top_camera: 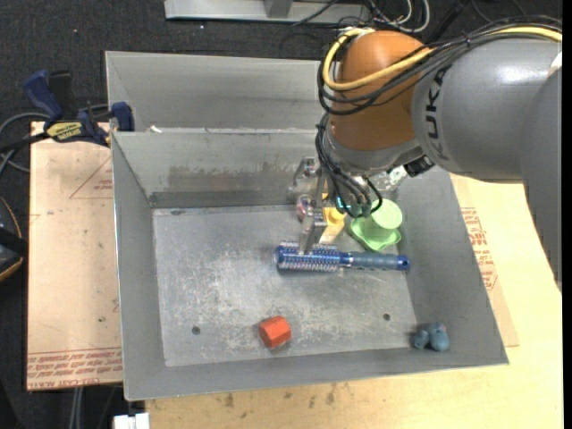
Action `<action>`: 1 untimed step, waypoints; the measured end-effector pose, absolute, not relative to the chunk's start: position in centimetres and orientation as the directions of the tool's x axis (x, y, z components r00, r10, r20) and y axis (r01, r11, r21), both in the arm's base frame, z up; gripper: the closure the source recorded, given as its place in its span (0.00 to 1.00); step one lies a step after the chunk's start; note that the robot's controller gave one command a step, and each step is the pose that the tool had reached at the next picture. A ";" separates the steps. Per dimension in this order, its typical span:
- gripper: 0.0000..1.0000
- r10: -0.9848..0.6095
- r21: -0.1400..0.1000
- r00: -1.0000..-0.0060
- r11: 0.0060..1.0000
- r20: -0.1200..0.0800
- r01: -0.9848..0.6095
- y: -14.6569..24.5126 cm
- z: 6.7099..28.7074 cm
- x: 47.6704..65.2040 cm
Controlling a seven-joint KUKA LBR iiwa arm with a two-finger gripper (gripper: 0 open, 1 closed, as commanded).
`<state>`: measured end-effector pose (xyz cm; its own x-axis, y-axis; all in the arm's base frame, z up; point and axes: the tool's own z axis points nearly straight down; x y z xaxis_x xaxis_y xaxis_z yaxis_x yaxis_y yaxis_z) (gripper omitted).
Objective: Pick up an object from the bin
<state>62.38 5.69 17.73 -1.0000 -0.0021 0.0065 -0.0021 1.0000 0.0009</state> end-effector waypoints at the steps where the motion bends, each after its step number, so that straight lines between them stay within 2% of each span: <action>1: 0.00 0.054 0.002 -0.998 0.999 -0.010 0.054 1.5 8.4 60.6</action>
Offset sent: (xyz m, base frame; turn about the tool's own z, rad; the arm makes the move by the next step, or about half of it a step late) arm -0.0228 -0.0474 -0.1073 0.0583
